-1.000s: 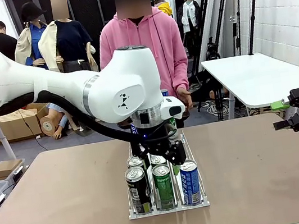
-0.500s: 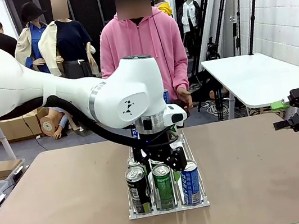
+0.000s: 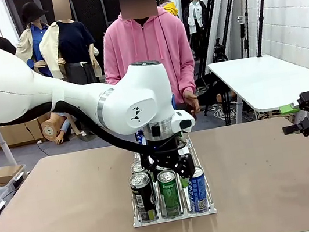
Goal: Retrieve and hand over the desired beverage to the person.
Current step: Pick up another can of the same type that the person held from the Automatic Can Dispenser.
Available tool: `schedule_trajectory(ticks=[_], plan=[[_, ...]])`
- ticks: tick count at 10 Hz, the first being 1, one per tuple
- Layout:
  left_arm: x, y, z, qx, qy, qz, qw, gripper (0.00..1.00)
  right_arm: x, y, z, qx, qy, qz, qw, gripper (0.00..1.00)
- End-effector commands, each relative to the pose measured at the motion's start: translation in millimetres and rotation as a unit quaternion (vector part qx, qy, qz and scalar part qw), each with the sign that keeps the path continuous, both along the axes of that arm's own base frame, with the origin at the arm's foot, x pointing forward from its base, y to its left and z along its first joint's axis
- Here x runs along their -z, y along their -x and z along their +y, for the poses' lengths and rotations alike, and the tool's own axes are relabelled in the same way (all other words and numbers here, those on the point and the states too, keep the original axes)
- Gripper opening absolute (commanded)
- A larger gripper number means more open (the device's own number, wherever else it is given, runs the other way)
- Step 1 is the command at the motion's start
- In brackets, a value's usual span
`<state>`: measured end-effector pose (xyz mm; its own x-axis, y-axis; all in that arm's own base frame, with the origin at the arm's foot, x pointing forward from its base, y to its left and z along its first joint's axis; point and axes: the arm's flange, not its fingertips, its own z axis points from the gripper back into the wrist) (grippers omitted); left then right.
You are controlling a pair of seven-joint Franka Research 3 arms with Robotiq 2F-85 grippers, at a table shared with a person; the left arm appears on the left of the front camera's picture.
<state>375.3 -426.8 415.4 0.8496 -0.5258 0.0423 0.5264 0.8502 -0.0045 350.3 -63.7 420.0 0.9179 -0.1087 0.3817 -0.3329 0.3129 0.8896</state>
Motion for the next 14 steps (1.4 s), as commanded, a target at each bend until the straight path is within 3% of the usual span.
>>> schedule_trajectory(ticks=[1,3,4,6,9,12,14], plan=[[1,-2,-8,-0.016,-0.011,-0.014,1.000,1.00,0,0,0,-0.001,-0.005,-0.001,1.000,1.00],[2,-2,-6,-0.020,-0.017,-0.011,1.000,0.97,0,0,0,-0.001,-0.005,-0.001,1.000,1.00],[2,-2,-6,-0.020,-0.015,-0.007,1.000,0.89,0,0,0,-0.001,-0.005,-0.001,1.000,1.00],[1,0,-2,-0.024,-0.018,-0.008,1.000,0.62,0,0,0,-0.001,-0.005,-0.001,1.000,1.00],[1,-1,-1,-0.025,-0.026,-0.008,0.999,0.04,0,0,0,-0.001,-0.005,-0.001,1.000,1.00],[-2,-4,-1,-0.026,-0.006,0.009,1.000,0.00,0,0,0,-0.001,-0.005,-0.001,1.000,1.00],[3,-4,3,-0.011,-0.010,0.000,1.000,0.00,0,0,0,-0.001,-0.005,-0.001,1.000,1.00]])
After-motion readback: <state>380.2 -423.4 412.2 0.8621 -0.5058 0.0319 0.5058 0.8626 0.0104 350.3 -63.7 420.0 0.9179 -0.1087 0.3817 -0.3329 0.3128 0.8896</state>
